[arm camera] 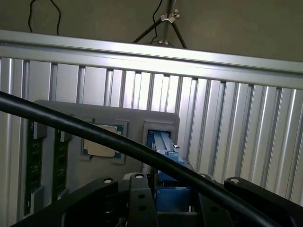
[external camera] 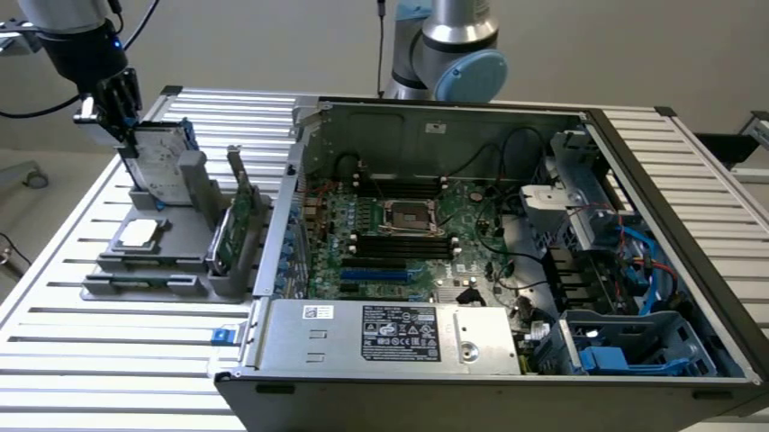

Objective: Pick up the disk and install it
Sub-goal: 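Pick up the disk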

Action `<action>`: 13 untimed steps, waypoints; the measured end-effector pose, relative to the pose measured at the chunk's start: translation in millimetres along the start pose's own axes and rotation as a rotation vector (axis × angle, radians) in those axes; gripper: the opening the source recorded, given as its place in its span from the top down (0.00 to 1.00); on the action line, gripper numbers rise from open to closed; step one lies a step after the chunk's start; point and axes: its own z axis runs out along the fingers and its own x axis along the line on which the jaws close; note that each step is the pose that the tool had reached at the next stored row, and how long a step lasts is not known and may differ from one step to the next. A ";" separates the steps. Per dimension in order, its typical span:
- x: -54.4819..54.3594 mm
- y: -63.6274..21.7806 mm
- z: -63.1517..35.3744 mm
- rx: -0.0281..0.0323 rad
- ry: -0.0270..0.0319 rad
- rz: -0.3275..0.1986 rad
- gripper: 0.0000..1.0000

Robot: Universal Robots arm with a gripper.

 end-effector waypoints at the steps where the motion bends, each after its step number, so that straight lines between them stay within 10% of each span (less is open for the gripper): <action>1: 0.0 0.0 0.0 -0.0001 0.0001 0.000 0.65; 13: 2.2 0.3 0.0 -0.0001 -0.0004 0.012 0.67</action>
